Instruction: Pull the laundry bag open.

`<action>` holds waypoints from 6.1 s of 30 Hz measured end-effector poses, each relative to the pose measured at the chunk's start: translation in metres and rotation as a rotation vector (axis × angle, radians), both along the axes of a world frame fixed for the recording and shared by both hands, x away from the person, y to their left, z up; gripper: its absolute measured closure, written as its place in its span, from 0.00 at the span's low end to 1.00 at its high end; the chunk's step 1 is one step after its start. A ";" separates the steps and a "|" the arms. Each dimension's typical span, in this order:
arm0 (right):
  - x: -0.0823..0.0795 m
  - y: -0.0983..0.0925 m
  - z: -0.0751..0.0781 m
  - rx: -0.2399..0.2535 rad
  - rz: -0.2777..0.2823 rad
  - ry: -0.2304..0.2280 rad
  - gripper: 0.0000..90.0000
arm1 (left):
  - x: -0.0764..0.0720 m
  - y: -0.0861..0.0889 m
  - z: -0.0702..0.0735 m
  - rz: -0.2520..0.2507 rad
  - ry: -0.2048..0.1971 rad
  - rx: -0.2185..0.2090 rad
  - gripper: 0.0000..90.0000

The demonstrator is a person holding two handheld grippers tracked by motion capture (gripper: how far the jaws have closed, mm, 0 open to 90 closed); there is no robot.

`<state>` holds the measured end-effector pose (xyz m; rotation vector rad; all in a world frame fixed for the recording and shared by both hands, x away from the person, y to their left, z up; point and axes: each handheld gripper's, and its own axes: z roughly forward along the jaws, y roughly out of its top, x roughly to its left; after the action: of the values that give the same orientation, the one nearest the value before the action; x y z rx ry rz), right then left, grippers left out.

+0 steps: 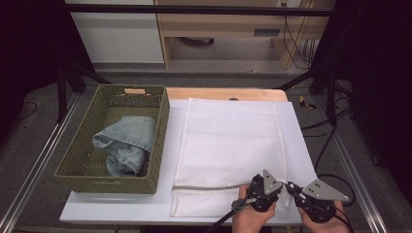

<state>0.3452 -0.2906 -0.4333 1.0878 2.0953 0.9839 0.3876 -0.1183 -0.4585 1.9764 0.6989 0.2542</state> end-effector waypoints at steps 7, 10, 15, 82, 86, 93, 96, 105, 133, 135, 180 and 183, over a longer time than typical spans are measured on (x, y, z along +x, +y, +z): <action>-0.001 0.001 0.000 -0.013 -0.022 0.011 0.95 | -0.007 -0.001 -0.001 0.037 -0.002 0.011 0.96; -0.001 0.002 -0.001 -0.025 -0.025 0.020 0.95 | -0.008 -0.002 -0.004 0.052 0.014 0.004 0.96; 0.000 0.003 -0.003 -0.038 -0.026 0.036 0.95 | -0.009 -0.001 -0.006 0.083 0.032 0.006 0.96; 0.002 -0.005 -0.017 -0.012 -0.078 0.075 0.95 | -0.020 0.089 -0.023 0.237 0.175 -0.159 0.96; 0.002 -0.006 -0.018 -0.006 -0.086 0.085 0.95 | -0.020 0.094 -0.025 0.244 0.174 -0.159 0.96; 0.005 -0.010 -0.020 0.002 -0.100 0.100 0.95 | -0.023 0.100 -0.025 0.248 0.172 -0.149 0.96; 0.006 -0.010 -0.021 0.005 -0.103 0.108 0.95 | -0.023 0.102 -0.026 0.250 0.176 -0.151 0.96; 0.009 -0.015 -0.024 0.010 -0.123 0.122 0.95 | -0.022 0.103 -0.027 0.251 0.177 -0.143 0.96; 0.016 -0.014 -0.027 0.013 -0.112 0.142 0.95 | -0.022 0.133 -0.029 0.263 0.174 -0.134 0.96; 0.016 -0.013 -0.027 0.015 -0.116 0.145 0.95 | -0.022 0.136 -0.029 0.268 0.177 -0.135 0.96; 0.019 -0.013 -0.031 0.012 -0.123 0.165 0.95 | -0.022 0.193 -0.035 0.388 0.176 -0.150 0.96; 0.019 -0.013 -0.031 0.013 -0.124 0.168 0.95 | -0.021 0.194 -0.036 0.389 0.179 -0.149 0.96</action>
<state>0.3645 -0.3040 -0.4641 1.3305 2.1255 0.8742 0.3661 0.0753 -0.4947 1.7237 1.1863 0.2505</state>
